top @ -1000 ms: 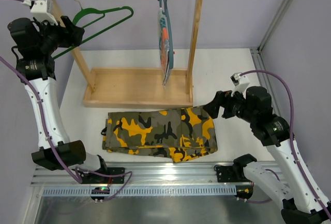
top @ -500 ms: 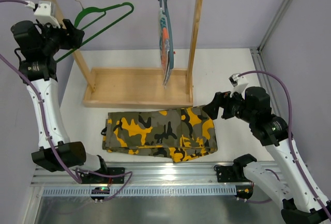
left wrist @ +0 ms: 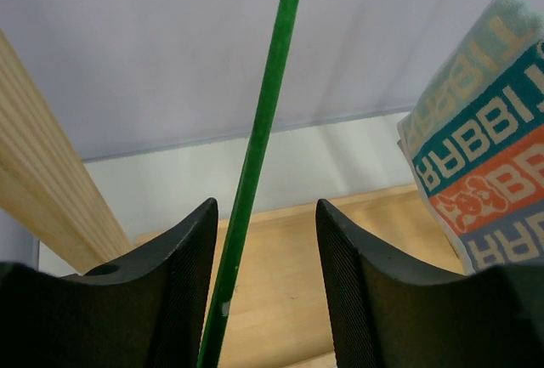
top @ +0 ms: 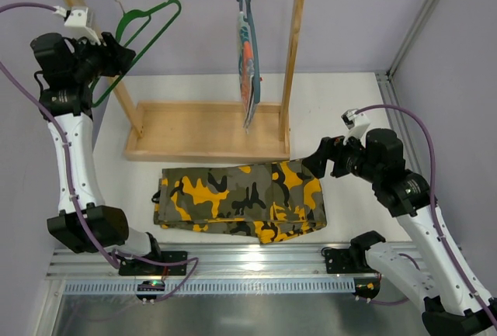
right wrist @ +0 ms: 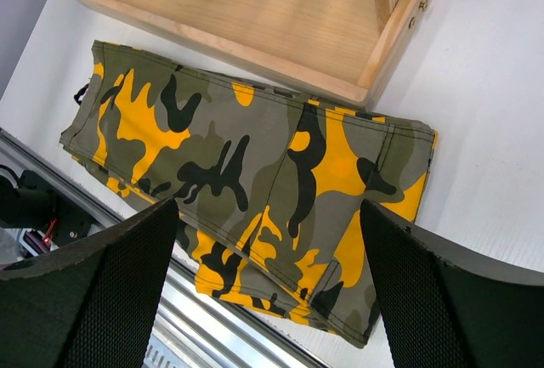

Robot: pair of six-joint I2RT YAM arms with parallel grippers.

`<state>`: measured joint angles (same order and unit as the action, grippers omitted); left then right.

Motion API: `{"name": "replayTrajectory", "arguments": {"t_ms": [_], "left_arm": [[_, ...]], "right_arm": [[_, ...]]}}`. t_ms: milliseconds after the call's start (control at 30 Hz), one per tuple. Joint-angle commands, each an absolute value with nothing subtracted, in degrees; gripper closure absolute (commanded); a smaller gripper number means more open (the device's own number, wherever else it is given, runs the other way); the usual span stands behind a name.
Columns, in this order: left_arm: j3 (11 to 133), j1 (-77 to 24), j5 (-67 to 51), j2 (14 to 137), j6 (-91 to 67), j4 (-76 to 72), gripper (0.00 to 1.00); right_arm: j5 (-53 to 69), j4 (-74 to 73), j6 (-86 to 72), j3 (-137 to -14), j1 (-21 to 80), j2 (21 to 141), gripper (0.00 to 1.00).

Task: Place the trousers on the hanger
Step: Grab a hanger with the left arm

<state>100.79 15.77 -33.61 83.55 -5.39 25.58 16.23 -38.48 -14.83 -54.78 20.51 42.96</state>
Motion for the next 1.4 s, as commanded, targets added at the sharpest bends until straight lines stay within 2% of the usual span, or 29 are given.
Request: {"name": "replayTrajectory", "arguments": {"t_ms": [0, 233, 367, 433, 1000, 1167, 1367], "left_arm": [[100.9, 14.68, -32.7, 82.53, -5.36, 22.06, 0.5], [100.02, 11.96, -24.1, 81.3, -6.33, 19.6, 0.75], [100.37, 10.2, -22.33, 81.38, -6.59, 18.81, 0.95], [100.81, 9.85, -22.24, 81.47, -7.29, 18.54, 0.99], [101.87, 8.44, -21.97, 76.82, -10.81, 16.87, 1.0], [102.56, 8.53, -23.38, 76.29, -11.42, 21.87, 0.99], [93.97, 8.35, -20.41, 69.27, -11.6, 25.48, 1.0]], "right_arm": [[17.31, -35.77, -13.97, -54.23, 20.65, 43.24, 0.11], [16.7, -35.95, -13.97, -54.4, 20.66, 43.07, 0.11], [16.52, -36.12, -14.15, -54.49, 20.74, 42.98, 0.11], [16.52, -36.12, -14.33, -54.58, 20.74, 42.8, 0.1], [16.52, -36.47, -16.35, -53.97, 20.65, 40.78, 0.11], [16.52, -37.35, -16.26, -54.4, 20.66, 40.25, 0.11], [16.08, -38.5, -15.47, -55.37, 20.74, 37.88, 0.1]]}}
